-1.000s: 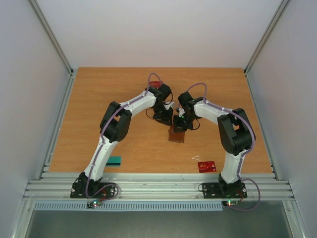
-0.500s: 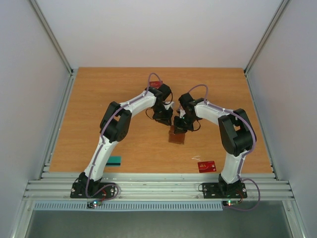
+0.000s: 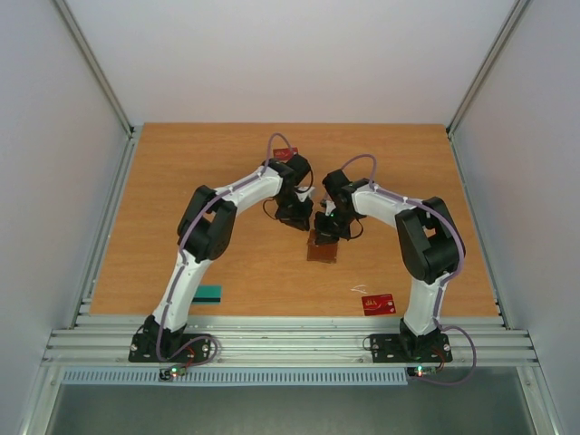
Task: Put the credit cards into the card holder
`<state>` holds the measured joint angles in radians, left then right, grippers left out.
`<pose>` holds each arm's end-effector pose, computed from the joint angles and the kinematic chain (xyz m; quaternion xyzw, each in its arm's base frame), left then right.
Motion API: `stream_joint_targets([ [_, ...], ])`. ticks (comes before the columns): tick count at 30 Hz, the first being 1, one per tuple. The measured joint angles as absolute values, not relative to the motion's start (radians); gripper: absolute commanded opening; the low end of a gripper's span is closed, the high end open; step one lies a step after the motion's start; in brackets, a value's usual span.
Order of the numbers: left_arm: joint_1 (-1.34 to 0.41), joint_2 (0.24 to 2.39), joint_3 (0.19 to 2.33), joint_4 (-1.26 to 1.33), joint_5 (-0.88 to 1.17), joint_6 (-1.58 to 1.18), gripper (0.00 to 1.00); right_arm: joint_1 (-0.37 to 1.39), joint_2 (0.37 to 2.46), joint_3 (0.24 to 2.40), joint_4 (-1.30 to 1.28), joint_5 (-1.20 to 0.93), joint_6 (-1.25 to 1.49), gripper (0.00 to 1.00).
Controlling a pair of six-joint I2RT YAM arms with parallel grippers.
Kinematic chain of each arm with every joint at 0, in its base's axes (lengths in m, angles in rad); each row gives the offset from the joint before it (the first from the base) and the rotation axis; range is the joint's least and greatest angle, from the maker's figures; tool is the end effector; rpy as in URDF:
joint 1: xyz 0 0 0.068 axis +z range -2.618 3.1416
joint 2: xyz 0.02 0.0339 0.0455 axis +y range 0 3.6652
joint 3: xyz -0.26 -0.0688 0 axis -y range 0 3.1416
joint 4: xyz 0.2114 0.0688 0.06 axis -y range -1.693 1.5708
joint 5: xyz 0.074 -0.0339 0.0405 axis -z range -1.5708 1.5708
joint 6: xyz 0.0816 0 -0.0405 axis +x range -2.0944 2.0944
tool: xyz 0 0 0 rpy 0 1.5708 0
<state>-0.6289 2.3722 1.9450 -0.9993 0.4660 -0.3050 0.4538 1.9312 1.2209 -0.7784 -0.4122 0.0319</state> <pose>0.3384 -0.2915 0.1160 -0.1729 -0.9551 0.2372 0.0410 0.2762 0.1711 0.1162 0.2130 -0.9546 -0.2081 0.0102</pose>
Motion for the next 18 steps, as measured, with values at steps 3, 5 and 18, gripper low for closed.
stream_joint_targets([
  [3,-0.627,2.314,1.891,-0.997,0.465,-0.308,0.20,0.454,1.929,1.217,-0.773,-0.413,0.036,0.01],
  [5,-0.624,2.254,1.858,-0.990,0.481,-0.314,0.25,0.454,1.924,1.211,-0.765,-0.414,0.036,0.01],
  [18,-0.622,2.312,1.856,-0.925,0.668,-0.285,0.21,0.477,1.885,1.213,-0.756,-0.365,0.024,0.01],
])
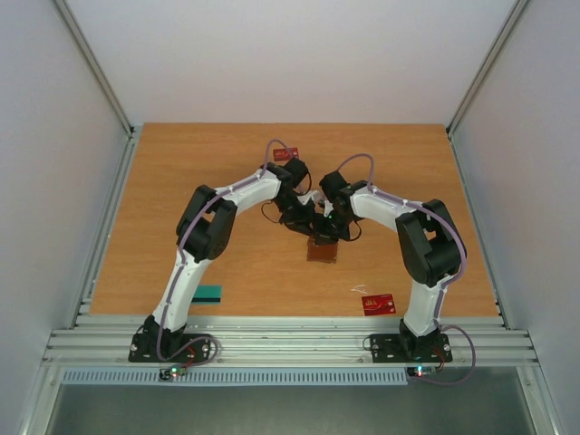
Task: Put the credit cards into the card holder
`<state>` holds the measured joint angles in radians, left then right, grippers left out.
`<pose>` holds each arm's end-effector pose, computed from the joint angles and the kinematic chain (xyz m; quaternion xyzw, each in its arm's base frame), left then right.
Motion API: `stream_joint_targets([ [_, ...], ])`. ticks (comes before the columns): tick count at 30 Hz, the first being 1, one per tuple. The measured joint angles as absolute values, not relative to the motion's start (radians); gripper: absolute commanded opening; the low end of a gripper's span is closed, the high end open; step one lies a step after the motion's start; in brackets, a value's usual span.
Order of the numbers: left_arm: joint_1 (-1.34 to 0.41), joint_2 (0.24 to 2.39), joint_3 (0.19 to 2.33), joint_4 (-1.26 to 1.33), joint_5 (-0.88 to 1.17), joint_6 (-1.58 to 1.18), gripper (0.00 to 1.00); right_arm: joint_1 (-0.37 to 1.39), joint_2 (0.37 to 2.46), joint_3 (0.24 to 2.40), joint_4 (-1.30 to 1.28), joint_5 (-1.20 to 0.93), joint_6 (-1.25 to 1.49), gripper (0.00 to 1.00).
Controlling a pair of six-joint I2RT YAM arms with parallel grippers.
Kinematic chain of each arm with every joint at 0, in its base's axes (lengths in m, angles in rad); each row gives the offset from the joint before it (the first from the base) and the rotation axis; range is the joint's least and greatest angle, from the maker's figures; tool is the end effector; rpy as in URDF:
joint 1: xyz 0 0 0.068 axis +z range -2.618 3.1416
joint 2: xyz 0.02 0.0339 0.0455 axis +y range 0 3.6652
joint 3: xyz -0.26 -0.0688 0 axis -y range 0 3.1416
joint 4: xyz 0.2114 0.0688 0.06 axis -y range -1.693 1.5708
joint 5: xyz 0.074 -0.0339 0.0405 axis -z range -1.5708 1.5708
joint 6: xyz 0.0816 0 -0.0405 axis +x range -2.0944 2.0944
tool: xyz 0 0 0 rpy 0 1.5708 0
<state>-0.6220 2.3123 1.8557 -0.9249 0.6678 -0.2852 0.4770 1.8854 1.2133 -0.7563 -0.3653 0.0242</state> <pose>0.3263 -0.2961 0.1303 -0.1882 -0.9220 0.3324 0.0627 0.2749 0.1749 0.1274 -0.2328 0.9529 0.1929 0.0228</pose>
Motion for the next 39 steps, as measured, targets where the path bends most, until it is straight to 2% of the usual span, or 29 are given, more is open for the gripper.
stream_joint_targets([
  [8,-0.619,2.363,1.832,-0.888,0.745,-0.295,0.18,0.490,1.886,1.238,-0.798,-0.334,-0.003,0.01],
  [19,-0.629,2.360,1.823,-0.882,0.707,-0.287,0.18,0.496,1.885,1.336,-0.961,-0.315,-0.009,0.01],
  [39,-0.644,2.359,1.851,-0.909,0.638,-0.279,0.18,0.501,1.872,1.257,-0.975,-0.304,0.019,0.01],
])
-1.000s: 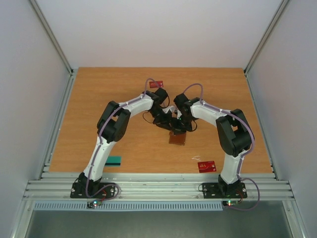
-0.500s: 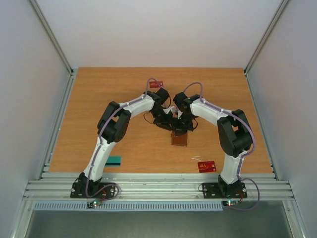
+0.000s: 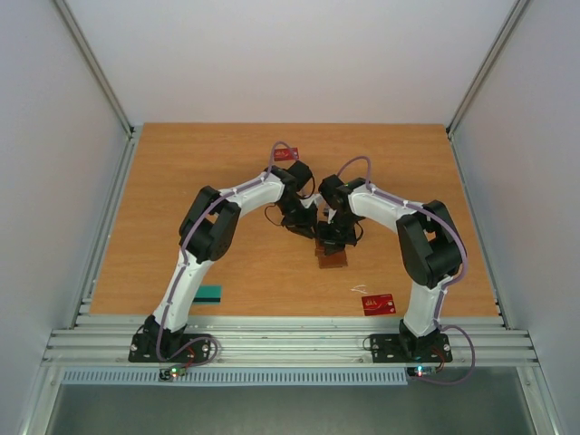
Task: Put the credit cards into the card holder
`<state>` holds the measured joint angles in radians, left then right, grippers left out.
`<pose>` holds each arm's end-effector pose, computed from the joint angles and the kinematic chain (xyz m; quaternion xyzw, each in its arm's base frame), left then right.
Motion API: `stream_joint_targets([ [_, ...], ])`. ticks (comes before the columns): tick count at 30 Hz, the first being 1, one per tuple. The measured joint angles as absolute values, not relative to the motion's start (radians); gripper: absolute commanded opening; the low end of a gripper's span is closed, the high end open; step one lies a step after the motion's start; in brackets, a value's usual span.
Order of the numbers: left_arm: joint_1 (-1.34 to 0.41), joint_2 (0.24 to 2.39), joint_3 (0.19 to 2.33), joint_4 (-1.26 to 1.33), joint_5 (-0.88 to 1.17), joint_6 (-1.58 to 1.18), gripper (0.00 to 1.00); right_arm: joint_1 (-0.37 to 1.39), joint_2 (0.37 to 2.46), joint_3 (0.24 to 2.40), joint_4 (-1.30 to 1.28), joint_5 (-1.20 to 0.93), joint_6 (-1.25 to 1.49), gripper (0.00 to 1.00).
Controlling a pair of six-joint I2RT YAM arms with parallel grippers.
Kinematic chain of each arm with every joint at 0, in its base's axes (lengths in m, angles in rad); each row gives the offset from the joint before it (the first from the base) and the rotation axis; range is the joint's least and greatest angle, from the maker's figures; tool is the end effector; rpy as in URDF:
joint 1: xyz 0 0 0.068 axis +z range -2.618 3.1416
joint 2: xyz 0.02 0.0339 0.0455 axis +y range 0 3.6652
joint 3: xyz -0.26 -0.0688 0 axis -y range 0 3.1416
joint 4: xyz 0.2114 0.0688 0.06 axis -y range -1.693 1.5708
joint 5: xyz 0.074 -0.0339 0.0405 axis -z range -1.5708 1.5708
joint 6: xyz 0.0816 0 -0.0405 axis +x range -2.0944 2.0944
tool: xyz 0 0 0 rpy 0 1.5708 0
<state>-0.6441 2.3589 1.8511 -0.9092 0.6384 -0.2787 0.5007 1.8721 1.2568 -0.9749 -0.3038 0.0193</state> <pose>0.3223 -0.3029 0.1086 -0.1957 -0.9265 0.3126 0.0740 0.2527 0.1661 0.1369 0.2342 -0.9603 -0.1438 0.0482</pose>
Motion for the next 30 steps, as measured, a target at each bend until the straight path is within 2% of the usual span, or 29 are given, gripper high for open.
stream_joint_targets([
  [13,-0.658,2.359,1.876,-0.935,0.586,-0.249,0.17,0.501,1.873,1.333,-1.005,-0.310,-0.071,0.01],
  [30,-0.663,2.364,1.904,-0.972,0.531,-0.231,0.17,0.503,1.922,1.334,-1.019,-0.277,-0.099,0.01],
])
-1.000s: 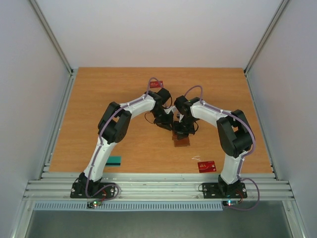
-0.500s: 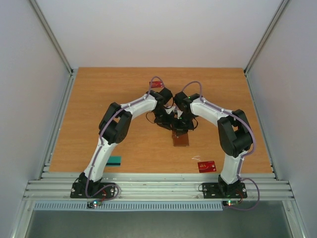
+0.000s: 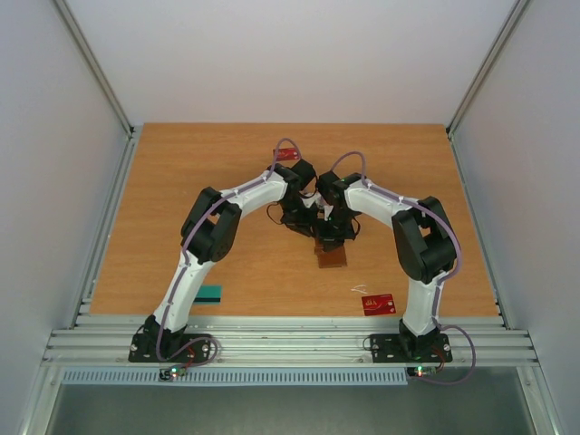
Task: Put the credit cards into the card holder
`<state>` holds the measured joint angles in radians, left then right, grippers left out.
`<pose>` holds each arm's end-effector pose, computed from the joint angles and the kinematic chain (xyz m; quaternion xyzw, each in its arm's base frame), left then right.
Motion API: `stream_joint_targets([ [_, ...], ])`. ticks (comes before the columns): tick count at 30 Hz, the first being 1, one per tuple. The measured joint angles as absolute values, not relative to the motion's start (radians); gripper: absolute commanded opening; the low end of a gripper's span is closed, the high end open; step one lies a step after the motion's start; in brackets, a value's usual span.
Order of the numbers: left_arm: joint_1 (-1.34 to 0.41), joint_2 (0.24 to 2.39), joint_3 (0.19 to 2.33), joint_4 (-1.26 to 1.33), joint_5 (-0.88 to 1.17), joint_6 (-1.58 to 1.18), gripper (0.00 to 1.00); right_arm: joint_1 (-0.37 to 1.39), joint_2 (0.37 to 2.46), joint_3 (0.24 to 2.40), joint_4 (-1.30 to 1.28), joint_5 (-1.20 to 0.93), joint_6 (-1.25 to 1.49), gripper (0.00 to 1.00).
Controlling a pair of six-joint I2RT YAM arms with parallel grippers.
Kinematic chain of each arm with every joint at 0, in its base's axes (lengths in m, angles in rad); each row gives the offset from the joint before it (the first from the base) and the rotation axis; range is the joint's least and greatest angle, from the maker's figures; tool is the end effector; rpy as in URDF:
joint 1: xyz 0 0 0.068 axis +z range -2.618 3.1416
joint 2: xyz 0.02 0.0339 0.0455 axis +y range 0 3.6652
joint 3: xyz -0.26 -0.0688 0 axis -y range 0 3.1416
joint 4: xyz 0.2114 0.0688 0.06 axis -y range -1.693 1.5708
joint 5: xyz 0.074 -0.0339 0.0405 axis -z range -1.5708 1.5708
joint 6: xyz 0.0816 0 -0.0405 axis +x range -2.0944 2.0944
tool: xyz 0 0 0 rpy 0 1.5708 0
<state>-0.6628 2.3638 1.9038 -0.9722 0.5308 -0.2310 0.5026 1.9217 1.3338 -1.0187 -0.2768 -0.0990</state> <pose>0.3224 -0.3041 0.1129 -0.2240 -0.9364 0.2648 0.0528 0.2636 0.1704 0.1379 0.2910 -0.9465 -0.1316 0.0450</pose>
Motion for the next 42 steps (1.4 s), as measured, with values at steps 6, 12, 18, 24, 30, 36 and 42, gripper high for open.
stream_joint_targets([
  [6,-0.663,2.365,1.905,-0.974,0.527,-0.231,0.17,0.504,1.924,1.329,-1.018,-0.276,-0.099,0.01],
  [12,-0.665,2.365,1.909,-0.978,0.517,-0.230,0.17,0.504,1.923,1.324,-1.018,-0.268,-0.104,0.01],
  [18,-0.671,2.366,1.917,-0.984,0.499,-0.227,0.17,0.504,1.923,1.325,-1.026,-0.259,-0.115,0.01],
  [24,-0.678,2.367,1.921,-0.989,0.487,-0.223,0.17,0.504,1.923,1.326,-1.040,-0.254,-0.130,0.01],
  [30,-0.683,2.370,1.930,-0.999,0.473,-0.216,0.17,0.503,1.919,1.329,-1.049,-0.264,-0.133,0.01],
  [36,-0.687,2.370,1.934,-1.002,0.461,-0.208,0.17,0.502,1.919,1.342,-1.063,-0.264,-0.139,0.01],
  [42,-0.689,2.370,1.935,-1.004,0.456,-0.207,0.17,0.500,1.919,1.342,-1.066,-0.253,-0.159,0.01],
])
